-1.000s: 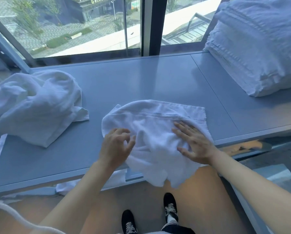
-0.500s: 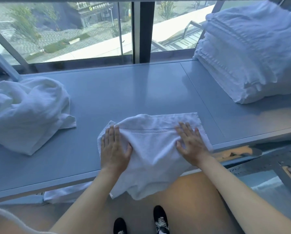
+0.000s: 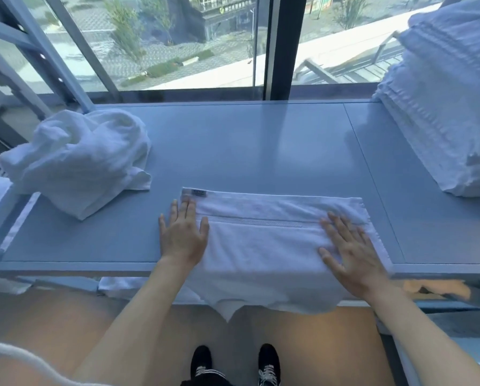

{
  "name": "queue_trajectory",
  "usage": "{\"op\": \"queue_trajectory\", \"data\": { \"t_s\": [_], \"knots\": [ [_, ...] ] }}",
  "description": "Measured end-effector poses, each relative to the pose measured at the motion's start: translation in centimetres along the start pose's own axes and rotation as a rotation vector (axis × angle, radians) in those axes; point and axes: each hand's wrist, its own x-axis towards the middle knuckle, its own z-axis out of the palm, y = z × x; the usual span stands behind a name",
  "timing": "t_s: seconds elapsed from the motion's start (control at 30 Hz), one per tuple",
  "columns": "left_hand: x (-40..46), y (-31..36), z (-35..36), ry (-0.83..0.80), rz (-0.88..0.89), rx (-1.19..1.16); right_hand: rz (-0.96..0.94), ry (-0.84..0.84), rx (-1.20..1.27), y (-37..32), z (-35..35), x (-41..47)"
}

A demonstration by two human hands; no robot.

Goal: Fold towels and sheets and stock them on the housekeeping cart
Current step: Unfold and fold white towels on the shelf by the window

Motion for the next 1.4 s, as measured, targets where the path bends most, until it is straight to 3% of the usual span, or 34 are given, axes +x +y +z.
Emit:
{"op": "queue_trajectory", "data": {
  "t_s": [0.13, 0.3, 0.47, 1.03, 1.17, 1.27, 1.4],
  "knots": [
    [-0.8, 2.2, 0.8, 0.056, 0.012, -0.02, 0.064, 0.013, -0.013, -0.1, 0.0, -0.8],
    [-6.2, 1.9, 2.2, 0.132, 0.251, -0.157, 0.03, 0.005, 0.005, 0.5, 0.0, -4.7],
    [-7.7, 0.8, 3.1, 0.041, 0.198, -0.084, -0.012, -0.002, 0.026, 1.0, 0.2, -5.7],
    [11.8, 5.6, -0.7, -0.027, 0.111, 0.006, 0.021, -0.065, -0.072, 3.3, -2.9, 16.2],
    [6.8, 9.4, -1.0, 0.053, 0.196, -0.061, 0.028, -0.052, -0.071, 3.5, -2.7, 16.5],
    [0.2, 11.3, 0.4, -0.002, 0.285, -0.058, 0.031, -0.041, -0.066, 3.7, -2.5, 16.5],
    [-4.0, 10.8, 2.5, -0.078, 0.243, 0.003, 0.013, -0.037, -0.05, 3.4, -2.7, 16.0]
  ]
}}
